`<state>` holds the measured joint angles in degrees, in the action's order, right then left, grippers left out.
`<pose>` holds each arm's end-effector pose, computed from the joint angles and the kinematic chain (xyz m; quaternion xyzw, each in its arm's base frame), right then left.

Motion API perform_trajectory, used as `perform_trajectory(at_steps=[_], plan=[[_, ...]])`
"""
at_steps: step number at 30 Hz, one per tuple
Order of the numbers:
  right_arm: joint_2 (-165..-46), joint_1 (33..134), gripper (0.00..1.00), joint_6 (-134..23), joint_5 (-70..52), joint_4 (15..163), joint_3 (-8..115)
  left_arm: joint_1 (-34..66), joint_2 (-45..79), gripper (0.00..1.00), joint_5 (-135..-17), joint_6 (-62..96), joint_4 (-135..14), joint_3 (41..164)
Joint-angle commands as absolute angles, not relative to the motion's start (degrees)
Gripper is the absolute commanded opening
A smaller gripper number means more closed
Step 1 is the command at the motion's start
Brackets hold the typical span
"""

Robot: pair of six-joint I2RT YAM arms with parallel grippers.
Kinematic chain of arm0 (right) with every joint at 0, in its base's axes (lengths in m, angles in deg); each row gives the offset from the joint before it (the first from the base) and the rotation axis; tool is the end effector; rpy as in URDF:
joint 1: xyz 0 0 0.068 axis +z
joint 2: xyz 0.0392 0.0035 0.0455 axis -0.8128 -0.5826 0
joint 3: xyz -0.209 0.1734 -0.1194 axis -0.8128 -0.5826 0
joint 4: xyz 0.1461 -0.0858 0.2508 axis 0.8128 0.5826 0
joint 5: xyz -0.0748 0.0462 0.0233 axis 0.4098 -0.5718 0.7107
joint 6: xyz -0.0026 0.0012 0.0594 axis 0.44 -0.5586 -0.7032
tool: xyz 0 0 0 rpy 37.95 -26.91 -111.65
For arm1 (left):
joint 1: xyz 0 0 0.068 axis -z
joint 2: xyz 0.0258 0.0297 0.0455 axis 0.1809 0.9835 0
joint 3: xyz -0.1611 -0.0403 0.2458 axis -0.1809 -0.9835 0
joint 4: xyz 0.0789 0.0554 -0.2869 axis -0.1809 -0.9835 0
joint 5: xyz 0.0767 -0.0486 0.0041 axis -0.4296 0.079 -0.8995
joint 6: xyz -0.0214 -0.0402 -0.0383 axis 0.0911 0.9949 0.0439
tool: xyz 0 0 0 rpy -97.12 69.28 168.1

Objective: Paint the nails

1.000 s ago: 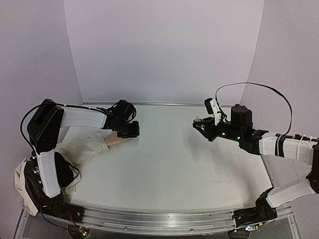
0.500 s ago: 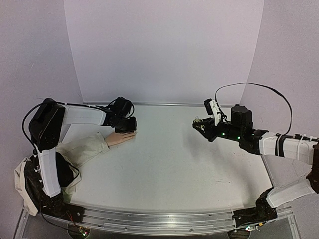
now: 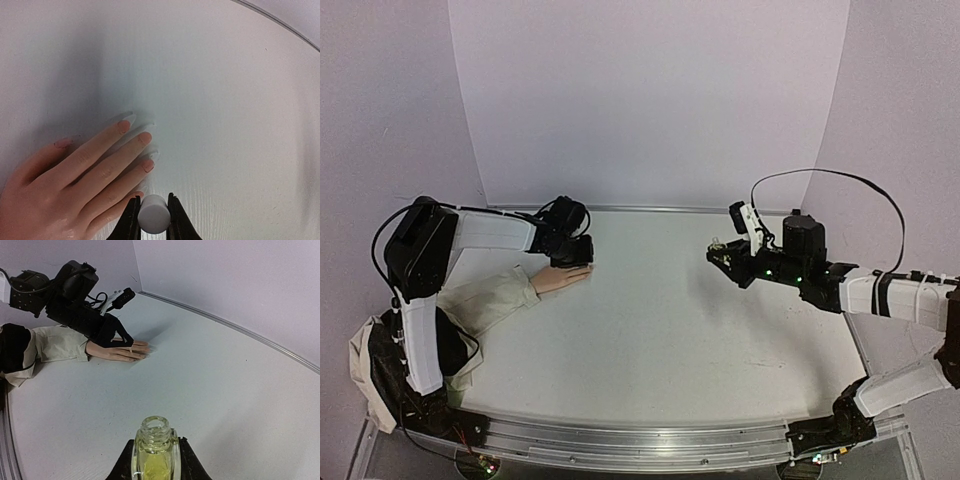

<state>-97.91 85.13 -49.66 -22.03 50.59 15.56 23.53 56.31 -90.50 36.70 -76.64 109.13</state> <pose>0.2690 0.1775 0.2748 -0.2972 0.6264 0.3112 0.6499 0.4057 -0.2676 0.1666 0.0014 0.9376 -0.1427 0.3170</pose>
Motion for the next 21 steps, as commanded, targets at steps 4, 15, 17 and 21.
perform_trajectory(at_steps=[4, 15, 17, 21], plan=[[-95.81, 84.87, 0.0, -49.09, -23.4, 47.85, 15.23, 23.11, 57.8, 0.0, -91.05, 36.5, -76.17, 112.59], [-96.26, 84.87, 0.0, -49.17, -23.71, 47.57, 15.14, 22.89, 58.4, 0.0, -91.38, 36.72, -76.48, 112.38], [-96.33, 84.87, 0.0, -49.12, -23.81, 47.41, 15.05, 22.89, 58.46, 0.0, -91.54, 36.67, -76.48, 112.27], [-96.59, 84.88, 0.0, -49.17, -24.0, 47.27, 15.06, 22.89, 58.69, 0.0, -91.13, 36.84, -76.47, 112.37]])
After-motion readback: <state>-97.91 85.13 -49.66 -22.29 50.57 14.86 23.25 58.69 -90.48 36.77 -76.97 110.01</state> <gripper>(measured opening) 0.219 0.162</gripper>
